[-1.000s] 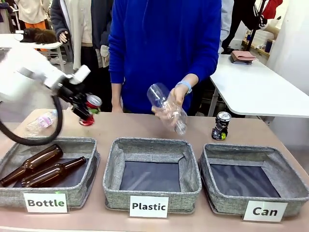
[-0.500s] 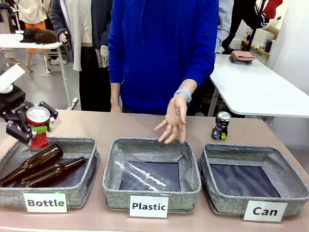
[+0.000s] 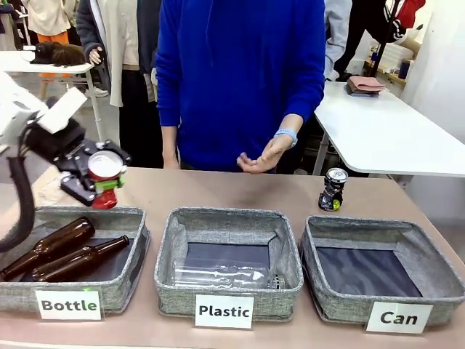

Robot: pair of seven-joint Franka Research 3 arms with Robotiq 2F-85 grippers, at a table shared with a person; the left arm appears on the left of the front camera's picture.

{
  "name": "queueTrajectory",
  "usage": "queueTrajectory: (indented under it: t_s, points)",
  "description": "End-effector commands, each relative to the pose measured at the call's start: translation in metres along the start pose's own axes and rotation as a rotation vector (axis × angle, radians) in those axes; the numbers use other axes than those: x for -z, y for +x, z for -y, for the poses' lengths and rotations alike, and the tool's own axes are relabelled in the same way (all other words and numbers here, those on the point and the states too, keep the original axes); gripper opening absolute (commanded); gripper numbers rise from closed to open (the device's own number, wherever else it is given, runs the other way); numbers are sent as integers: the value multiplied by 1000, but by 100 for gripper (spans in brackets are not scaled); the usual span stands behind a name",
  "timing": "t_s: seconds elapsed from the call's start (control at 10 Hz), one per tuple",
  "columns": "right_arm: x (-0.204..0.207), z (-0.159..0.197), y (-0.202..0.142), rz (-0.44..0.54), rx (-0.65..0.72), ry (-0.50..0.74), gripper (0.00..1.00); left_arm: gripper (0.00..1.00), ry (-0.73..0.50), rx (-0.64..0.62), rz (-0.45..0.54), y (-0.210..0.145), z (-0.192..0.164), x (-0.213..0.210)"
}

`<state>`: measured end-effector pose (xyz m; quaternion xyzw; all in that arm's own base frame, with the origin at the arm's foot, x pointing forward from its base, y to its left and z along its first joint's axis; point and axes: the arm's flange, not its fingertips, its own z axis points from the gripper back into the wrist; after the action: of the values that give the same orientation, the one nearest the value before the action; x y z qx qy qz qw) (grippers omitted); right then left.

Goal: Sort the can waste into the basket.
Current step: Pick up the can waste from the table and place it in the right Fabric basket.

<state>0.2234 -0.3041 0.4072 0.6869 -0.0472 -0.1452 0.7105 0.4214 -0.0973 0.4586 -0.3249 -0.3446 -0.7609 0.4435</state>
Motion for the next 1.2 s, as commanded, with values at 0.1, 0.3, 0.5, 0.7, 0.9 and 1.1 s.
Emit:
queueTrajectory:
  t_s: [0.1, 0.3, 0.5, 0.7, 0.9, 1.1]
  points:
    - [0, -2, -1, -3, -10, 10, 100, 0, 25, -78, 1, -20, -17, -25]
    - [0, -2, -1, -3, -10, 10, 100, 0, 45, -109, 86, -47, 17, -59]
    - [0, -2, -1, -3, -10, 10, 100, 0, 106, -100, 121, -68, 50, -74]
    - [0, -2, -1, -3, -10, 10, 100, 0, 195, -108, 131, -70, 43, -70]
    - [0, -2, -1, -3, -10, 10, 100, 0, 107, -25, 176, -46, 8, -47]
    - [0, -2, -1, -3, -10, 10, 100, 0, -37, 73, 197, 5, -41, -9]
